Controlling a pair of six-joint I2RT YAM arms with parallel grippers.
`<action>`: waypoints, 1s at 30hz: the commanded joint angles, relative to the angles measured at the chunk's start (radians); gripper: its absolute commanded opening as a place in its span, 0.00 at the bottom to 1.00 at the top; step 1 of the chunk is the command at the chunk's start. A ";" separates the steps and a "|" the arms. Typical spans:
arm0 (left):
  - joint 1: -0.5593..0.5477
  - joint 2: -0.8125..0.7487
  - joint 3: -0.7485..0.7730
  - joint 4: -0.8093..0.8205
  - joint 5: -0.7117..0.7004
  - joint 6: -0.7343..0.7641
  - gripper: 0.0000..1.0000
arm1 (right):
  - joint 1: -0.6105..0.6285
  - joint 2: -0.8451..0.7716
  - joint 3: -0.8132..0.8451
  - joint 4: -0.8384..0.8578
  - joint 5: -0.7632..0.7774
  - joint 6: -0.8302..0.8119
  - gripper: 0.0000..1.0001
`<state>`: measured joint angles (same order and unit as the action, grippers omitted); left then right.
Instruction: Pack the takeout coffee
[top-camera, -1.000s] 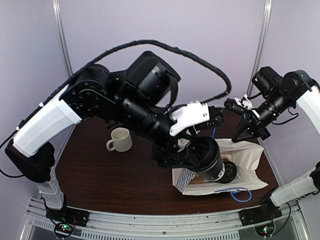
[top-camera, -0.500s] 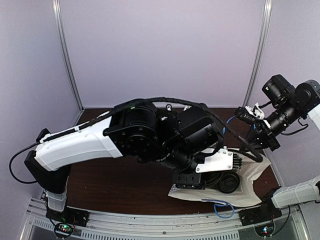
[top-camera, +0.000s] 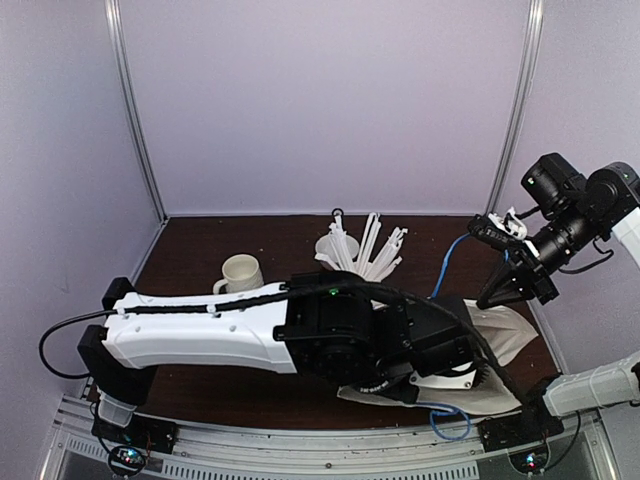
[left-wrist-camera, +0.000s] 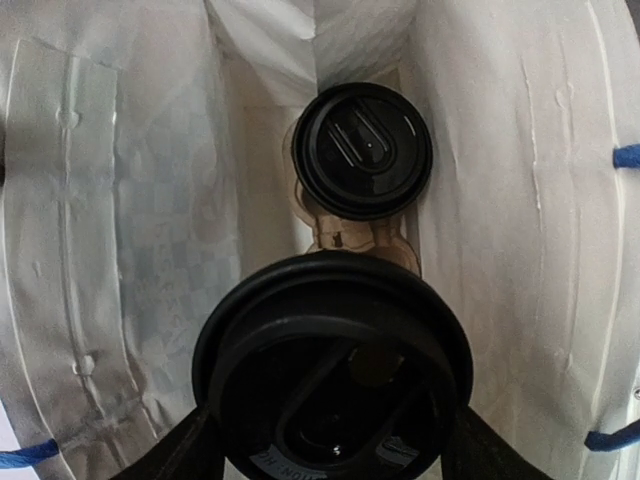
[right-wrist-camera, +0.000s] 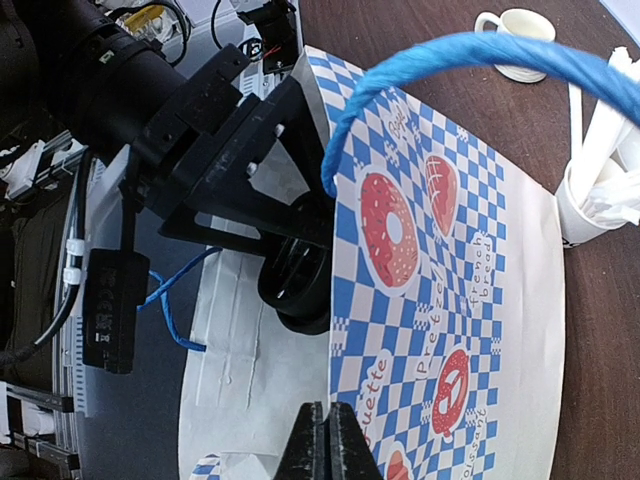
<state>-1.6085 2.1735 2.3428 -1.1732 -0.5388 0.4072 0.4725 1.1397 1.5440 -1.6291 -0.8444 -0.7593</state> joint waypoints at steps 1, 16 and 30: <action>0.018 0.003 -0.011 0.065 -0.042 0.032 0.52 | -0.003 0.001 -0.003 -0.035 -0.053 -0.041 0.00; 0.051 0.073 -0.065 0.101 -0.070 0.076 0.51 | 0.016 -0.027 -0.040 -0.082 -0.072 -0.094 0.00; 0.067 0.089 -0.117 0.111 -0.071 0.093 0.51 | 0.034 -0.009 -0.017 -0.090 -0.063 -0.099 0.00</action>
<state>-1.5570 2.2509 2.2326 -1.0924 -0.5980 0.4885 0.4961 1.1267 1.5085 -1.6386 -0.8864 -0.8394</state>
